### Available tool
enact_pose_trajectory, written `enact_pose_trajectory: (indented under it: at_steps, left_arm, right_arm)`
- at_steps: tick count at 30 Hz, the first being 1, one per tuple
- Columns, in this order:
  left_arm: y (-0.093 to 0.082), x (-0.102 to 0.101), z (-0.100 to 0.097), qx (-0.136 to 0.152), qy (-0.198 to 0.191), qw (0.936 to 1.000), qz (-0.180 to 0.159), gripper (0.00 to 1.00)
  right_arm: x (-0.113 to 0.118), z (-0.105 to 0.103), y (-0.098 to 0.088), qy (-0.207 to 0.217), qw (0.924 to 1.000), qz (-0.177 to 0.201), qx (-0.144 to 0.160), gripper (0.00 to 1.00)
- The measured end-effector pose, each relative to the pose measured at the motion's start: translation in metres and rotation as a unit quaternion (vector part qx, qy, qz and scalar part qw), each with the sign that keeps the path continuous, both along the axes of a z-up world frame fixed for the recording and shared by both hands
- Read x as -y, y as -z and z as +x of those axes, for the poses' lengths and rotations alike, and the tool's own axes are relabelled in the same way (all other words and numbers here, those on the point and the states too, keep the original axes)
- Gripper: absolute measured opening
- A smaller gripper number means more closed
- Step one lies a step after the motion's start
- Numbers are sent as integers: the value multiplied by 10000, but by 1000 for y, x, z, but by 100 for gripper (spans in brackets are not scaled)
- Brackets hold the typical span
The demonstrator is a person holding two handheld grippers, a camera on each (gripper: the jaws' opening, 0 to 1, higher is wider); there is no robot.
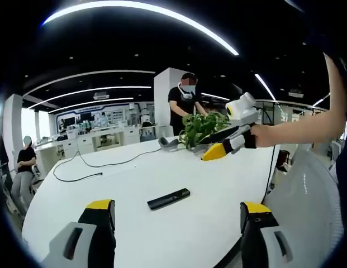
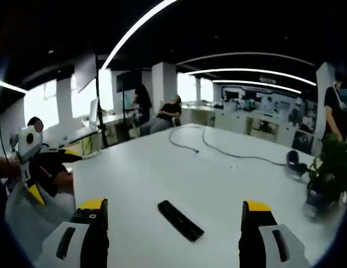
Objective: Press the specified remote control buttons in sequence, fully releasing each button before pressing the next.
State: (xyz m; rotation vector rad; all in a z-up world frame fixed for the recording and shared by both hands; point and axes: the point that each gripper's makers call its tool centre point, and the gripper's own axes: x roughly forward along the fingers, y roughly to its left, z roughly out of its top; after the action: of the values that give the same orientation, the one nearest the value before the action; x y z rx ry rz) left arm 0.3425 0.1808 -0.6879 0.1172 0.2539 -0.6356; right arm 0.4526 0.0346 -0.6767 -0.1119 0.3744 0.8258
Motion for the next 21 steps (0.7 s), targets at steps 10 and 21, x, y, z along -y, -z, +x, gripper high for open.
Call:
enact_pose_trajectory:
  at_steps: [10,21]
  left_arm:
    - [-4,-1,0,57,-6,9999,-93,97]
    - [-3,3,-3,132,85,9999,67,97]
  right_arm:
    - [29,-41,-15,559,9982,-25,232,99]
    - [72,-75,-11,1097,9938,112,149,99]
